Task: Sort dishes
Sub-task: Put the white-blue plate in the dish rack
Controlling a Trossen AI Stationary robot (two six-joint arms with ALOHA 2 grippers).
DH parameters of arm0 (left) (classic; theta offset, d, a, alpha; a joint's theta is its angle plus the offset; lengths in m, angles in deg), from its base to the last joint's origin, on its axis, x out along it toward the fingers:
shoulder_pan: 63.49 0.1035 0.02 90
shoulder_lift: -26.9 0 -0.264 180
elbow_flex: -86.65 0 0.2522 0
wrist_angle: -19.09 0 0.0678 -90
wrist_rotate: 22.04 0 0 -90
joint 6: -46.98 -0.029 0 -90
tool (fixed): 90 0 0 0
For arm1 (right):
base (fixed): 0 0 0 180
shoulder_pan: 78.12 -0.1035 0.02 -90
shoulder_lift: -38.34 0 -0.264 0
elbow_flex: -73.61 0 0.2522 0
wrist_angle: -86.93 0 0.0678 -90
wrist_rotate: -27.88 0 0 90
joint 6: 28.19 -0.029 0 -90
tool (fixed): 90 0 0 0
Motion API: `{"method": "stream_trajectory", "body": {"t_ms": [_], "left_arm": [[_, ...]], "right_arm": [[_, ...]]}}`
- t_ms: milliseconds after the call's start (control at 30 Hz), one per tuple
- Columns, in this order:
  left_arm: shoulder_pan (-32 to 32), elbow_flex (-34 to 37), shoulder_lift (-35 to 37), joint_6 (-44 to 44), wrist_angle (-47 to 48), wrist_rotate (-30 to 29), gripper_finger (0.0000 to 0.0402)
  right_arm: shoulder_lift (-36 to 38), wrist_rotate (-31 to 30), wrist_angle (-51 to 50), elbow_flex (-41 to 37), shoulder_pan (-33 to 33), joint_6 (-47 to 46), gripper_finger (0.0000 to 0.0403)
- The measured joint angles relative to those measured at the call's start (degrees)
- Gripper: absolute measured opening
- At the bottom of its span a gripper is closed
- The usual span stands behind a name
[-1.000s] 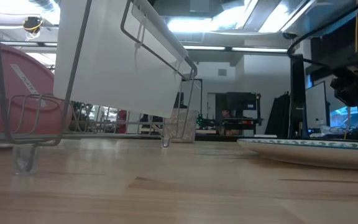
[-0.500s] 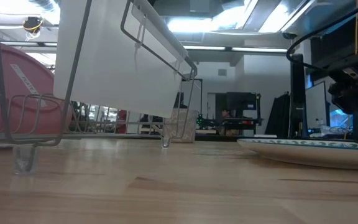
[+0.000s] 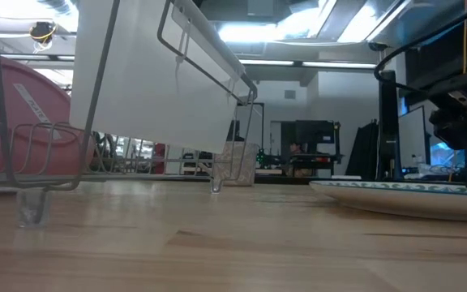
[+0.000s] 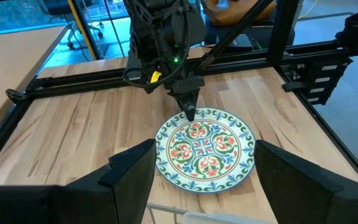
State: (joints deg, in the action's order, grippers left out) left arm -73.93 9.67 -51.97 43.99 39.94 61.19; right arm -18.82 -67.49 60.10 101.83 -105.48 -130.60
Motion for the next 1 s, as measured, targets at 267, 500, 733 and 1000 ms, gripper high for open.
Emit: {"method": "stream_trajectory", "body": {"t_ms": [267,500,733,1000], "left_arm": [[0.00,0.00,0.00,0.00,-0.02,0.00,0.0260],[0.00,0.00,0.00,0.00,-0.02,0.00,0.0260],[0.00,-0.02,0.00,-0.72,-0.11,0.00,0.0260],[0.02,-0.04,-0.38,-0.96,-4.77,0.18,0.0260]], "right_arm": [[-0.84,-0.10,0.31,-0.09,0.00,0.13,0.0059],[-3.50,-0.58,4.36,0.10,0.00,1.44,0.0029],[-4.29,-2.84,10.00,0.00,0.02,4.31,0.0025],[-4.25,-4.15,12.10,0.00,0.02,6.62,0.0020]]}}
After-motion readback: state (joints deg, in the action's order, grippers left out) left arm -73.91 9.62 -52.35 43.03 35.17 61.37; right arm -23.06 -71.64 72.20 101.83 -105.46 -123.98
